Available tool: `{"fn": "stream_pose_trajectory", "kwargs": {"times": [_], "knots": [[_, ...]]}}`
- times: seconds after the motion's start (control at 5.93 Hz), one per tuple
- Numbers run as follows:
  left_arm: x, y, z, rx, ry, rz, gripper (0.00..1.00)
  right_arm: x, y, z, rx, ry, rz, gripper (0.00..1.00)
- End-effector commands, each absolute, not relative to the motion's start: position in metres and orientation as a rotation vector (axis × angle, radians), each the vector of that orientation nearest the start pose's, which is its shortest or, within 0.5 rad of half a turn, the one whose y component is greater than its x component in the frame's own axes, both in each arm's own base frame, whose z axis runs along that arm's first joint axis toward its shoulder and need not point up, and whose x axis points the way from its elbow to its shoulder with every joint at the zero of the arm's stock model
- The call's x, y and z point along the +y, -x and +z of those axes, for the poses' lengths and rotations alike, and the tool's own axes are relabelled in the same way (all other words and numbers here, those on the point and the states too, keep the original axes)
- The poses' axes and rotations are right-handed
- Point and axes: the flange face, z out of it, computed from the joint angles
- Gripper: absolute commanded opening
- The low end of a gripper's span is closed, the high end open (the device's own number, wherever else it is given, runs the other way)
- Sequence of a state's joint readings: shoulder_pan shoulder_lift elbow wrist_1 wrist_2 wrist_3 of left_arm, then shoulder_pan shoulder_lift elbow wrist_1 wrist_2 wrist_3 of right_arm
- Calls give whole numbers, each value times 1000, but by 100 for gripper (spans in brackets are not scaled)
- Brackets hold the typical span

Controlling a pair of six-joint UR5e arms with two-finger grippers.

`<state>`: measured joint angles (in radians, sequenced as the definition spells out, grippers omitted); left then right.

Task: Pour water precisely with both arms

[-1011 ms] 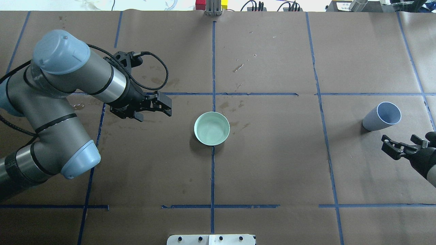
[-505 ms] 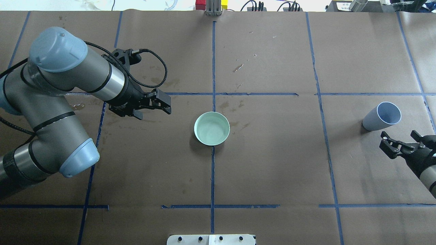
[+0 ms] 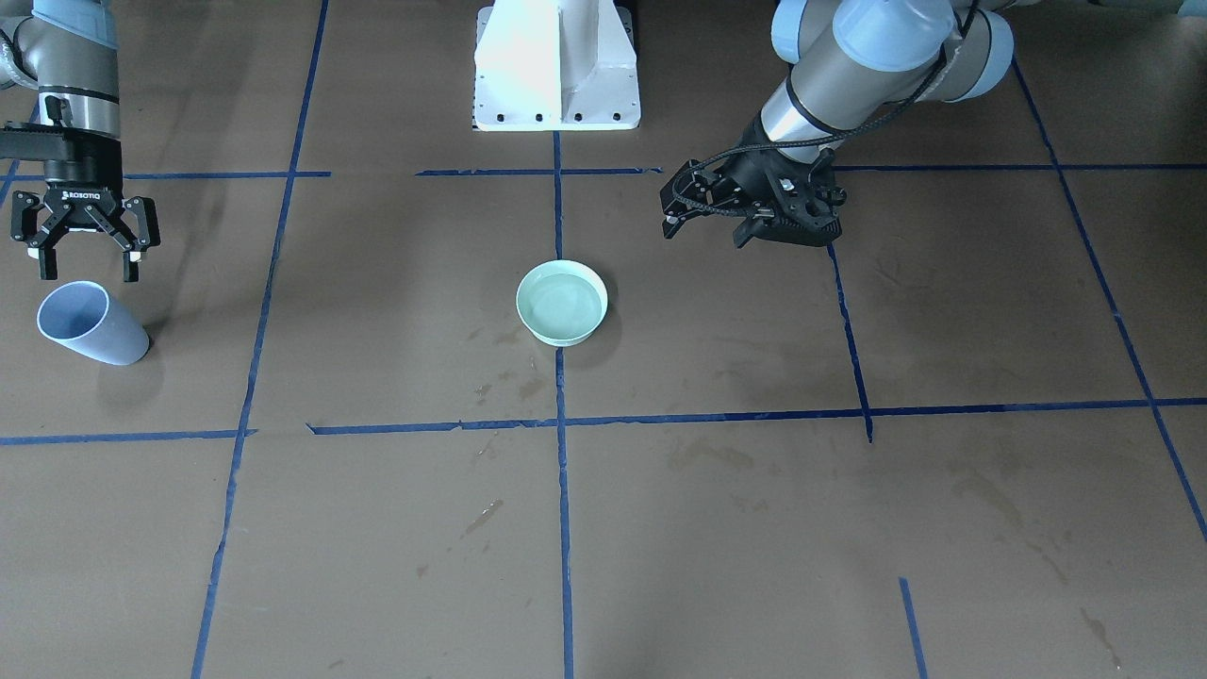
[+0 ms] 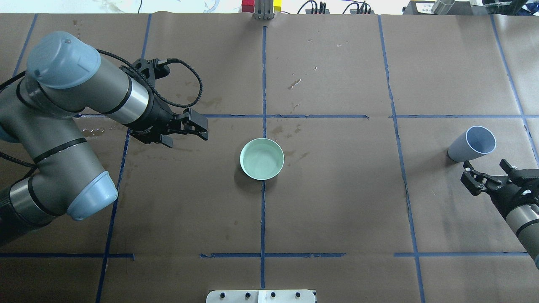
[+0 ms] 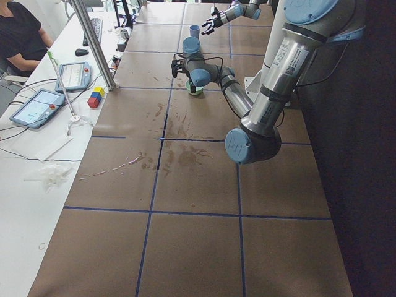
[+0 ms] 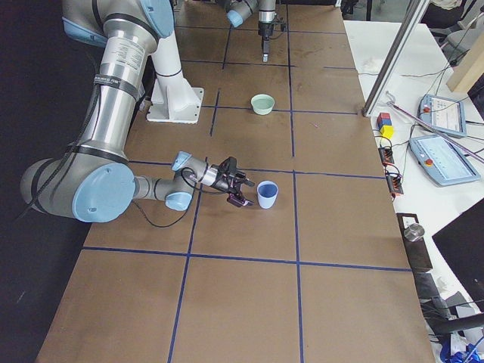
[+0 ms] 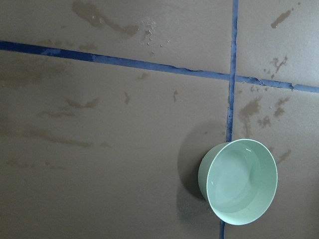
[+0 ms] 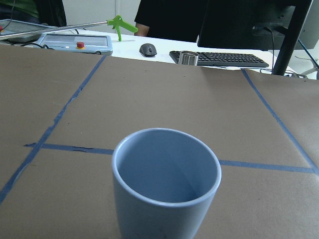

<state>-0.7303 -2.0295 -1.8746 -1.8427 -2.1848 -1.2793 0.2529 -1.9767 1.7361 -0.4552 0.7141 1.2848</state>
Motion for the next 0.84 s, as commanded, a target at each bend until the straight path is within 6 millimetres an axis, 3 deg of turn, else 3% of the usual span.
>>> {"fn": "stream_pose_trajectory", "kwargs": {"times": [0.0, 0.67], "knots": [[-454, -383, 229, 1143, -10, -82, 100, -287, 280, 619, -577, -994, 346, 99], [-452, -370, 240, 1133, -11, -98, 100, -291, 294, 623, -572, -996, 327, 99]]}}
